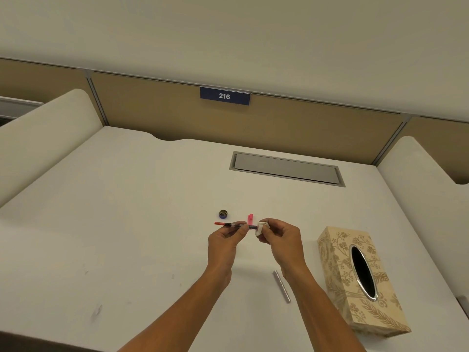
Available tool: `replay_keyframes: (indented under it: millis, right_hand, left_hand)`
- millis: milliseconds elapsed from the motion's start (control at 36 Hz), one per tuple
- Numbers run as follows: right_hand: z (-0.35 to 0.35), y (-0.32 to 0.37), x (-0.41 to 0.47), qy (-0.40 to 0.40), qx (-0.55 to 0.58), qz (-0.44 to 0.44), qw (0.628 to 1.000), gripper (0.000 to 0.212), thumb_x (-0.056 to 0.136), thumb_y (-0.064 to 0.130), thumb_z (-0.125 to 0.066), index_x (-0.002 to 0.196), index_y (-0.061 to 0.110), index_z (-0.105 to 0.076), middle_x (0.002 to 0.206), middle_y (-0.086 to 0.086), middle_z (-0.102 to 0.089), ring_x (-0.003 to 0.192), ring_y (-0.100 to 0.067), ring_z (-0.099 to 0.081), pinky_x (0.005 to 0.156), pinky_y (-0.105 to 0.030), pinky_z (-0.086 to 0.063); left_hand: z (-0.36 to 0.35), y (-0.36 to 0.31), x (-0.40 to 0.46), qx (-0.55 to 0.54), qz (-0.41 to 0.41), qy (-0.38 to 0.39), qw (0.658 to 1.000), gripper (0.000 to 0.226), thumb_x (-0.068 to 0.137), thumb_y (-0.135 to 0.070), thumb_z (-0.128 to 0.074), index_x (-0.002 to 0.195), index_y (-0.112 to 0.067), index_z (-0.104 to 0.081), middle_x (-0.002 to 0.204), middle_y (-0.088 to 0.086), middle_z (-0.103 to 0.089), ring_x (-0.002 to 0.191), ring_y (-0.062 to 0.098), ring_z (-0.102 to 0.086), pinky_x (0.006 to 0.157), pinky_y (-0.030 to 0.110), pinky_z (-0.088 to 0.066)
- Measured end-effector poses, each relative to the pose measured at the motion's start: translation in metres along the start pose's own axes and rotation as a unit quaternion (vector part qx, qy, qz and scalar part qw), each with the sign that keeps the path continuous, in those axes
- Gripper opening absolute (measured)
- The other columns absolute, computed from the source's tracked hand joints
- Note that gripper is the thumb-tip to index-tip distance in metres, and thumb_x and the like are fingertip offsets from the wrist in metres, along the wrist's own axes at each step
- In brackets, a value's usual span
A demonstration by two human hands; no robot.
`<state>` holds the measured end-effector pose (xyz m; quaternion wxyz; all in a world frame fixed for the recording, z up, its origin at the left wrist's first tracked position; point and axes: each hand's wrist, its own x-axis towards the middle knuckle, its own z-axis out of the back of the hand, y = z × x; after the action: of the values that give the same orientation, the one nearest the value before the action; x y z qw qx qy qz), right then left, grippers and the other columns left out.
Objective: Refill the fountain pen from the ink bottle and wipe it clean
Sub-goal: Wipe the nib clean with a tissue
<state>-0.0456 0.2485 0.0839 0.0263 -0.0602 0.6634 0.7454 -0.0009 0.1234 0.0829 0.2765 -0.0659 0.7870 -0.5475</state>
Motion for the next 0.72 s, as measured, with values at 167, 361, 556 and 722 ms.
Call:
replay_keyframes:
  millis: [167,361,556,722]
  right_hand:
    - [0.0010,-0.0014,0.0007,0.007,0.014,-0.011,1.000,0.012,0.090,0.007,-0.068,0.100,0.008,-0.075,0.086,-0.007,-0.076,0.078,-0.021,-0.074,0.076,-0.027,-0.060]
    - [0.0001,0.0016,-0.0018,-0.002,0.048,-0.037,0.998,0.012,0.090,0.008,-0.068,0.099,0.012,-0.075,0.087,-0.007,-0.077,0.078,-0.021,-0.075,0.076,-0.028,-0.061]
    - [0.0048,0.0029,0.0003,-0.033,0.075,-0.056,0.995,0.012,0.090,0.008,-0.069,0.102,0.012,-0.070,0.085,-0.007,-0.076,0.074,-0.020,-0.074,0.070,-0.026,-0.060]
    - [0.0042,0.0054,0.0004,-0.038,0.069,-0.055,0.995,0.010,0.087,0.009,-0.072,0.095,0.015,-0.074,0.088,-0.005,-0.076,0.073,-0.020,-0.074,0.069,-0.026,-0.060]
  left_hand:
    - [0.0002,-0.0003,-0.0006,0.004,0.000,-0.004,1.000,0.018,0.081,-0.023,-0.076,0.098,-0.017,-0.076,0.096,-0.004,-0.075,0.096,0.010,-0.063,0.100,0.034,-0.044]
    - [0.0005,-0.0015,0.0010,-0.002,-0.002,-0.005,1.000,0.016,0.081,-0.023,-0.076,0.097,-0.018,-0.076,0.090,-0.005,-0.074,0.089,0.008,-0.061,0.099,0.035,-0.044]
    - [0.0030,-0.0066,0.0051,-0.017,-0.001,-0.022,1.000,0.008,0.083,-0.021,-0.075,0.090,-0.022,-0.075,0.091,-0.006,-0.074,0.092,0.010,-0.060,0.075,0.020,-0.042]
    - [0.0042,-0.0087,0.0068,-0.018,0.004,-0.021,1.000,0.006,0.083,-0.022,-0.075,0.089,-0.024,-0.075,0.087,-0.008,-0.073,0.087,0.010,-0.058,0.073,0.020,-0.044]
